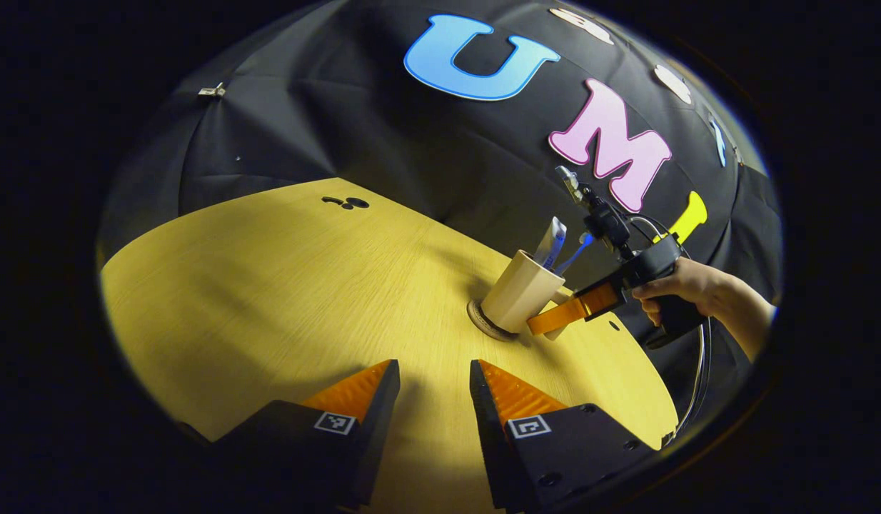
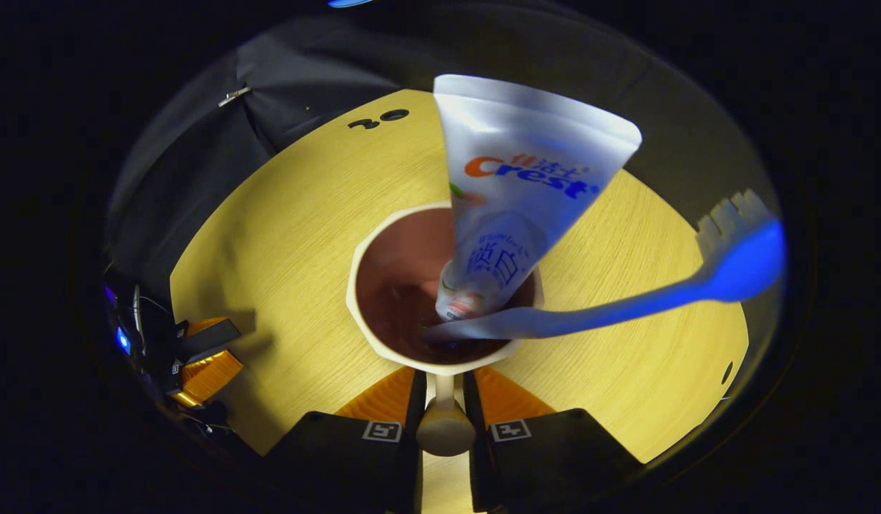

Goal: Put the toothbrush and toothpaste on the desktop into the cup, then pick up the cup and place it on the coaster on the desktop.

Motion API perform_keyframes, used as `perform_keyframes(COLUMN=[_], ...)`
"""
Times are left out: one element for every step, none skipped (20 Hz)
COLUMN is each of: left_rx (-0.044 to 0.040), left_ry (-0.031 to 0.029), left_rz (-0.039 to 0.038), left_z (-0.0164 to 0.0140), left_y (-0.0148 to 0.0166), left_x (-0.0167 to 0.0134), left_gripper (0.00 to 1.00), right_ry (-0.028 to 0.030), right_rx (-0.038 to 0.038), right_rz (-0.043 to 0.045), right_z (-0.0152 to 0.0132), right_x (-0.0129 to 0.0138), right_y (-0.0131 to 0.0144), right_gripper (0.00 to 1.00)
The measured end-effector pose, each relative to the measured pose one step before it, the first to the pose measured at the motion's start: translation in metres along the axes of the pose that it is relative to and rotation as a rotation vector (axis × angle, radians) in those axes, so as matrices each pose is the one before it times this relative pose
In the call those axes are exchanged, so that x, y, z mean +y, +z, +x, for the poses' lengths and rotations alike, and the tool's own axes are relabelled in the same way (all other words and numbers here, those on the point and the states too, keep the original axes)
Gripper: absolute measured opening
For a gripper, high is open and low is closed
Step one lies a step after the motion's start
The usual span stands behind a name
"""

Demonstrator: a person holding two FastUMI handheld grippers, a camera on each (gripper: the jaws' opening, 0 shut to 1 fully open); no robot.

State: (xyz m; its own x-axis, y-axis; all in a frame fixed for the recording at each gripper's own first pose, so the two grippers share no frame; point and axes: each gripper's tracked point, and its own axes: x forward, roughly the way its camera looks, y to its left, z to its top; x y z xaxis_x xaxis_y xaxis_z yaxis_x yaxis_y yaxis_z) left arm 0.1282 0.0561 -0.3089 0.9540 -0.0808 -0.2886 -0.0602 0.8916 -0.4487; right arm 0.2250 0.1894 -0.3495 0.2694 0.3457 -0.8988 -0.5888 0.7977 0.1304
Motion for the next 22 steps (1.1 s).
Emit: perform_keyframes(left_rx=[0.00024, -0.00114, -0.00078, -0.00078, 0.00034, -0.00005, -0.0009, -0.00033, 0.00052, 0.00009, 0.0039, 0.0053, 0.00346, -0.00009, -0.002, -0.00199, -0.00002, -0.00122, -0.00068, -0.00019, 0.00289, 0.00159], left_ry=[-0.00007, -0.00056, -0.00184, -0.00187, -0.00186, -0.00075, 0.00008, 0.001, 0.00116, 0.00192, 0.00253, 0.0019, 0.00327, -0.00001, -0.00176, 0.00035, 0.00163, 0.00379, 0.00269, 0.00492, 0.00462, 0.00499], left_rz=[-0.00342, -0.00245, -0.00193, -0.00075, 0.00053, 0.00142, 0.00004, -0.00045, -0.00126, -0.00218, -0.00644, -0.00474, -0.00272, -0.00235, -0.00062, 0.00385, 0.0081, 0.00918, 0.00848, 0.00541, 0.00096, -0.00205], left_z=[-0.00043, 0.00152, -0.00011, 0.00038, -0.00057, 0.00011, 0.00068, -0.00027, 0.00005, -0.00102, -0.00139, -0.00143, -0.00163, -0.00238, -0.00315, -0.00223, -0.00385, -0.00512, -0.00433, -0.00435, -0.00509, -0.00629], left_y=[0.00117, 0.00014, 0.00119, 0.00013, 0.00038, -0.00026, 0.00059, 0.00108, -0.00051, 0.00086, 0.0004, 0.00087, 0.00254, 0.00368, 0.00471, 0.00553, 0.00542, 0.00566, 0.00618, 0.0046, 0.00489, 0.00479], left_x=[0.00058, 0.00056, 0.00052, 0.00009, -0.00022, 0.00035, 0.00002, 0.00079, 0.00132, 0.00087, -0.00013, 0.0, -0.0003, -0.00083, -0.00215, -0.00173, -0.00089, -0.00054, -0.00237, -0.00144, -0.00014, -0.0011], left_gripper=[0.63, 0.63, 0.63, 0.63, 0.63, 0.63, 0.63, 0.63, 0.63, 0.63, 0.63, 0.63, 0.63, 0.63, 0.63, 0.63, 0.63, 0.63, 0.63, 0.63, 0.63, 0.63], right_ry=[0.00243, -0.00168, -0.00334, -0.00252, -0.00045, -0.00407, -0.00401, -0.00415, -0.00693, -0.00784, -0.01128, -0.01347, -0.00784, -0.00797, -0.00306, -0.00127, -0.00426, -0.00812, -0.00625, -0.00577, -0.01019, -0.00811], right_rx=[0.00249, 0.00266, -0.00036, 0.00249, 0.0032, 0.00207, 0.00078, 0.00191, 0.00281, 0.00188, 0.00078, 0.00302, 0.00524, -0.00103, -0.01039, -0.00586, -0.00328, -0.00107, -0.00226, -0.0021, -0.0118, -0.01038], right_rz=[0.00601, 0.00299, -0.00606, -0.00479, -0.0024, -0.0053, -0.00634, -0.00569, -0.00867, -0.00836, -0.01092, -0.00824, -0.00092, -0.00134, 0.01017, 0.01883, 0.01547, 0.00493, 0.0008, 0.006, 0.00591, 0.00609], right_z=[-0.00258, -0.00157, 0.00064, 0.00087, 0.00091, 0.00005, 0.00033, -0.0015, 0.00035, 0.00135, 0.00042, 0.00124, 0.00145, 0.00156, 0.00002, -0.00006, -0.00003, -0.00021, -0.00065, 0.00091, -0.00071, 0.00079], right_x=[0.00051, -0.00064, -0.00106, 0.00132, 0.00073, -0.00012, 0.00048, 0.00079, -0.00036, 0.00115, 0.00023, 0.00045, 0.00012, -0.00049, -0.00075, 0.00033, -0.00088, -0.0008, -0.00062, 0.00004, -0.00014, -0.00015], right_y=[-0.00202, -0.00026, 0.00107, 0.00161, -0.00028, -0.00009, -0.0006, -0.00159, -0.00009, -0.00107, -0.00048, -0.00136, -0.00228, -0.00165, 0.00088, -0.00002, 0.0002, -0.00192, 0.0006, 0.00112, 0.00151, 0.00085], right_gripper=[0.3, 0.3, 0.3, 0.3, 0.3, 0.3, 0.3, 0.3, 0.3, 0.3, 0.3, 0.3, 0.3, 0.3, 0.3, 0.3, 0.3, 0.3, 0.31, 0.31, 0.31, 0.27])
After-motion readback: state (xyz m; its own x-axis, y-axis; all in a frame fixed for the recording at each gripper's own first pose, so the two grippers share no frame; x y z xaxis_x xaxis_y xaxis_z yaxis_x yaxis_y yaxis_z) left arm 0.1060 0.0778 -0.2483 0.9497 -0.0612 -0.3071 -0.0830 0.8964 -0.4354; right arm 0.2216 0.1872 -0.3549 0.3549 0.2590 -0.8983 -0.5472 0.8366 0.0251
